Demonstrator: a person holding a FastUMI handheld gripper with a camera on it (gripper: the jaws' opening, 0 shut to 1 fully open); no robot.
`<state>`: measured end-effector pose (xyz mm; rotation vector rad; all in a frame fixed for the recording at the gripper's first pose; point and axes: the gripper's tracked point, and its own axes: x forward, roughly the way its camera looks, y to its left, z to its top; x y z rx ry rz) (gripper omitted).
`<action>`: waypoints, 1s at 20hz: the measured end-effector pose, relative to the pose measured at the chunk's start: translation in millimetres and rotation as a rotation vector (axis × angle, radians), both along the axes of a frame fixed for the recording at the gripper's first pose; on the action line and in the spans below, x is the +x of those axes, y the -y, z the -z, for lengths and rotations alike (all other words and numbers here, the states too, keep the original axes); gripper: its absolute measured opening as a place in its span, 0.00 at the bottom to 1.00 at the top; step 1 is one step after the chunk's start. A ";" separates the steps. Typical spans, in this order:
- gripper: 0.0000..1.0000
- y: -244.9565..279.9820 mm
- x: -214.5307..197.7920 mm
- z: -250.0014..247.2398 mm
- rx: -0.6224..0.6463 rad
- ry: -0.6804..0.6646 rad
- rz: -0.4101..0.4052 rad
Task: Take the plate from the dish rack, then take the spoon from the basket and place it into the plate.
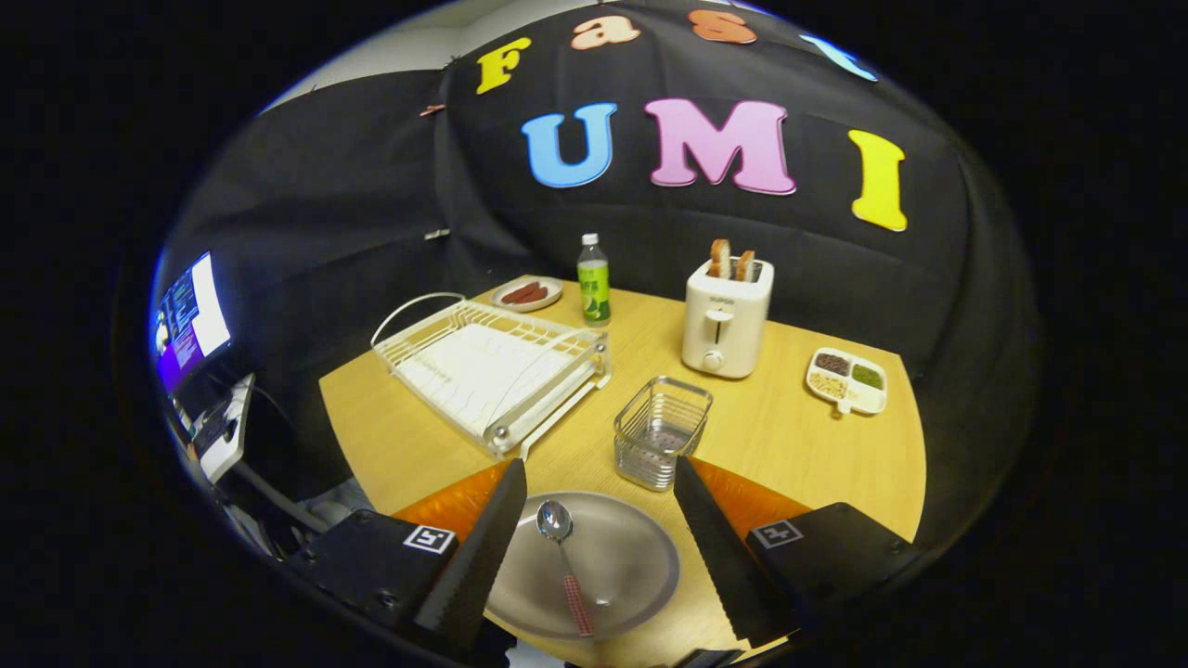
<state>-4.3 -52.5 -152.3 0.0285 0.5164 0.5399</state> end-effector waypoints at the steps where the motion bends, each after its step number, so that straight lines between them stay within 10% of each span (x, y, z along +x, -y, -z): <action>1: 0.99 4.2 4.1 -12.5 -0.001 0.018 0.056; 10: 0.99 37.0 10.3 -124.1 0.019 0.231 0.478; 20: 0.99 31.7 -20.5 -161.0 0.046 0.291 0.630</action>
